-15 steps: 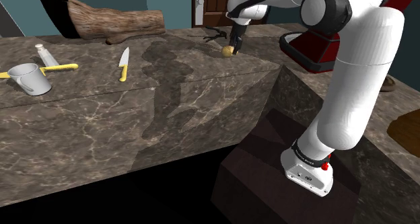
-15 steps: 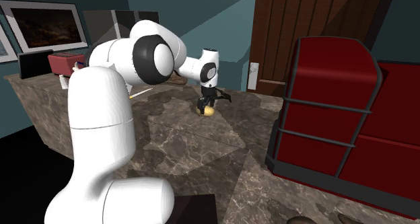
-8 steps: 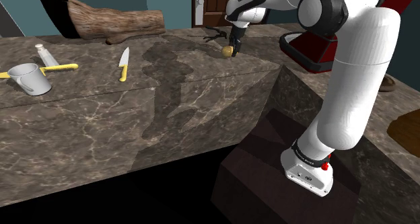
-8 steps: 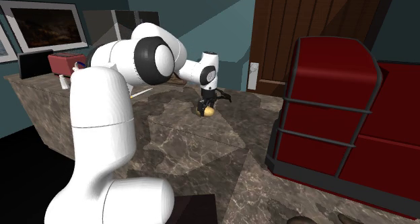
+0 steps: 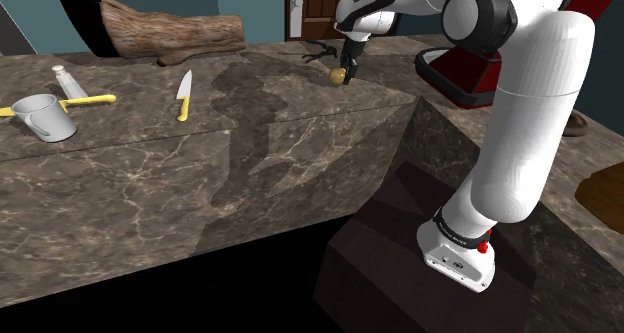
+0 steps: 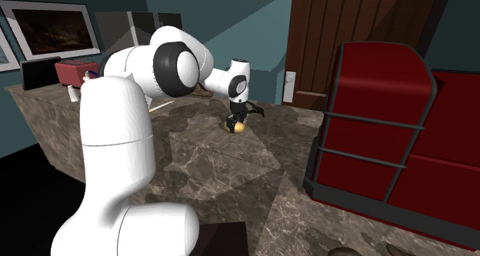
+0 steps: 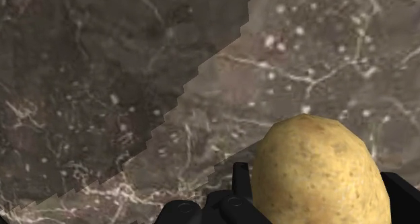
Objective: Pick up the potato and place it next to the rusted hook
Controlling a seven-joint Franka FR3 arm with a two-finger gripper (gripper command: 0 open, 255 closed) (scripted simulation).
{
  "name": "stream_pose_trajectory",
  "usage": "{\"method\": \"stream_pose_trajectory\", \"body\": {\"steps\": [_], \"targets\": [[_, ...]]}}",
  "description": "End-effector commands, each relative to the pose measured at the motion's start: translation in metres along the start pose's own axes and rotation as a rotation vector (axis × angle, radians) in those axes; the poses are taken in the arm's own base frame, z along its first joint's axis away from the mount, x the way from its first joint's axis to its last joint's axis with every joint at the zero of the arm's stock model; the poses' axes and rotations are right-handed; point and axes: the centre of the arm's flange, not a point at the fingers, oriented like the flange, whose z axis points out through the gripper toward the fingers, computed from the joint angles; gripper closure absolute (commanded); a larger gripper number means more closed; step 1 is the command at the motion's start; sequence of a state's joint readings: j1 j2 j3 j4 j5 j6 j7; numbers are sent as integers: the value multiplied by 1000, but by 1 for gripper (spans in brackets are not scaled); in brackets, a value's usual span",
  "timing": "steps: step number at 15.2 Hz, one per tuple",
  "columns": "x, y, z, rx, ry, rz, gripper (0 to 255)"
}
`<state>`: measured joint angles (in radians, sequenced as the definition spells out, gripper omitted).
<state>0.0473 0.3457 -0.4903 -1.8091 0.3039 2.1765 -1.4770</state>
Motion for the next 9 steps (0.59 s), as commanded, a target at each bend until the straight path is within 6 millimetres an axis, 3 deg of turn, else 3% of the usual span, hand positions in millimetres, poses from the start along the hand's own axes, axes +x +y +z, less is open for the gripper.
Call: {"method": "stream_pose_trajectory", "body": {"steps": [1,4,9], "targets": [[0,0,0,0,0,0,255],[0,0,0,0,0,0,255],[3,1,-26,0,0,0,255]]}}
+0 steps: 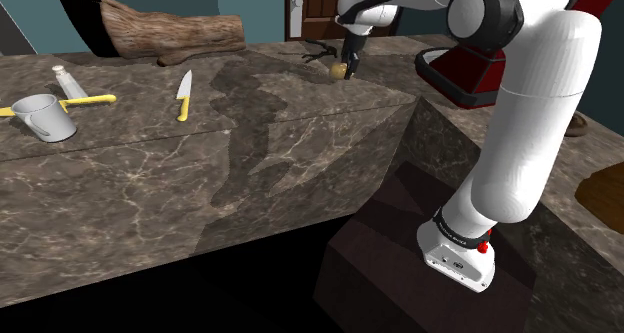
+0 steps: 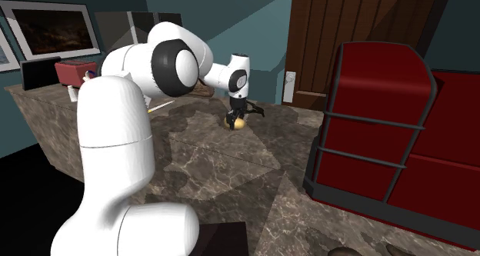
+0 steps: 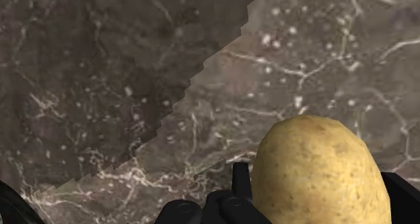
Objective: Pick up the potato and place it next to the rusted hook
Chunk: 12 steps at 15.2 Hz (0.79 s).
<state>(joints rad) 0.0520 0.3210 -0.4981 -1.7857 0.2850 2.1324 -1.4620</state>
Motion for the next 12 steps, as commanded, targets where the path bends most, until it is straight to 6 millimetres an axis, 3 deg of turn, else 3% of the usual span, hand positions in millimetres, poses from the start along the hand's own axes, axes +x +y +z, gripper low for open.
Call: {"method": "stream_pose_trajectory", "body": {"steps": [1,12], "targets": [[1,1,-10,0,0,0,255],[7,4,-68,0,0,0,255]]}}
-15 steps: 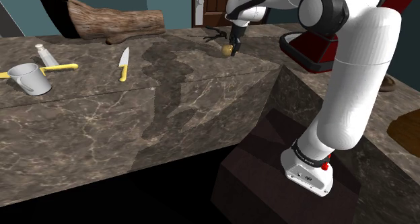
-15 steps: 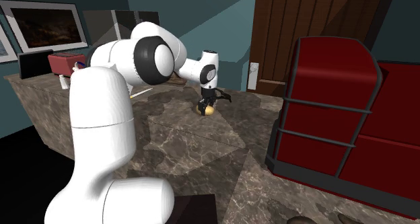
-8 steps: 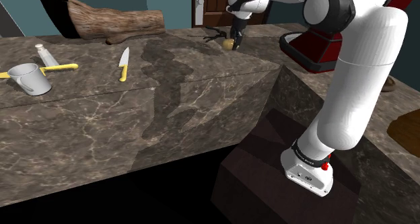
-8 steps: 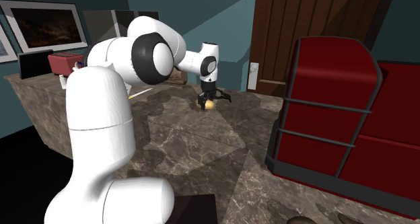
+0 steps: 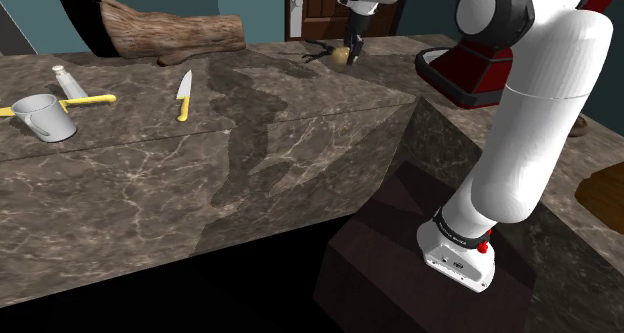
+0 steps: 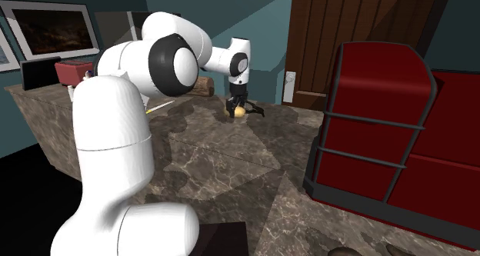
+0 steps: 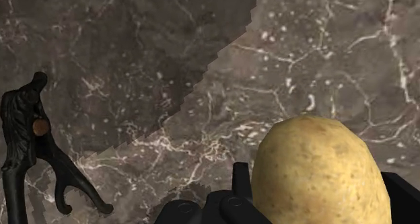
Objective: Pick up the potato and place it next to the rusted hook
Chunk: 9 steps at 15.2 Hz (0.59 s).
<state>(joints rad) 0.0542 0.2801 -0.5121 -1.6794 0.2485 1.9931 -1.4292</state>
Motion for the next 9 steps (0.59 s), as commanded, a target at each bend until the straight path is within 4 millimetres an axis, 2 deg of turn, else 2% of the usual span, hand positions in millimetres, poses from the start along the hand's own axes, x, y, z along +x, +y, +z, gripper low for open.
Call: {"method": "stream_pose_trajectory", "body": {"steps": [1,9], "targets": [[1,-1,-11,0,0,0,255],[6,1,-53,0,0,0,255]]}}
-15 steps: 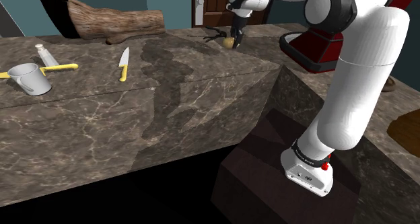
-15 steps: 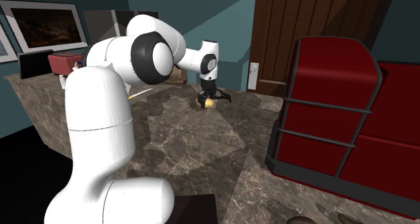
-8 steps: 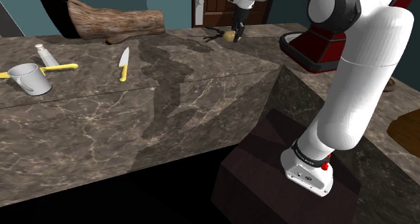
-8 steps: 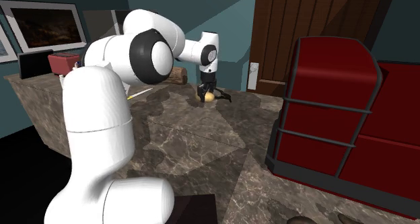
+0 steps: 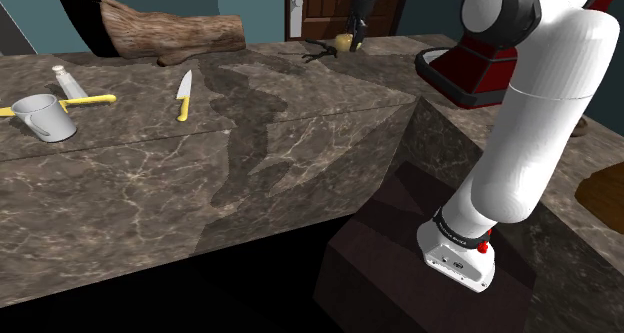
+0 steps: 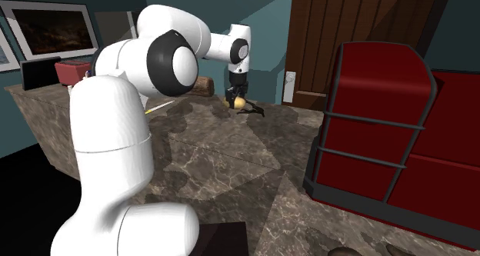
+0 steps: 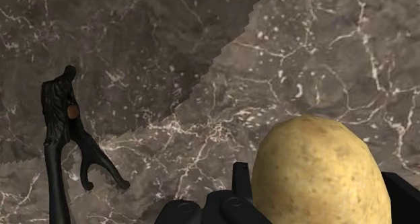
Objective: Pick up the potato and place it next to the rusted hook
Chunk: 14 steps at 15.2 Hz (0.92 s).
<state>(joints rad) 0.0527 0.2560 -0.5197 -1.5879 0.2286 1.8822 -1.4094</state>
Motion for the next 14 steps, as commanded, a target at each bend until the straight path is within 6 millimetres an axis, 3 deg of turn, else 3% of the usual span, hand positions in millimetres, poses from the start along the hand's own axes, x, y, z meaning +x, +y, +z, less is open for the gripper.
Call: {"method": "stream_pose_trajectory", "body": {"steps": [1,14], "targets": [[3,1,-9,0,0,0,255],[-118,-120,-29,0,0,0,255]]}}
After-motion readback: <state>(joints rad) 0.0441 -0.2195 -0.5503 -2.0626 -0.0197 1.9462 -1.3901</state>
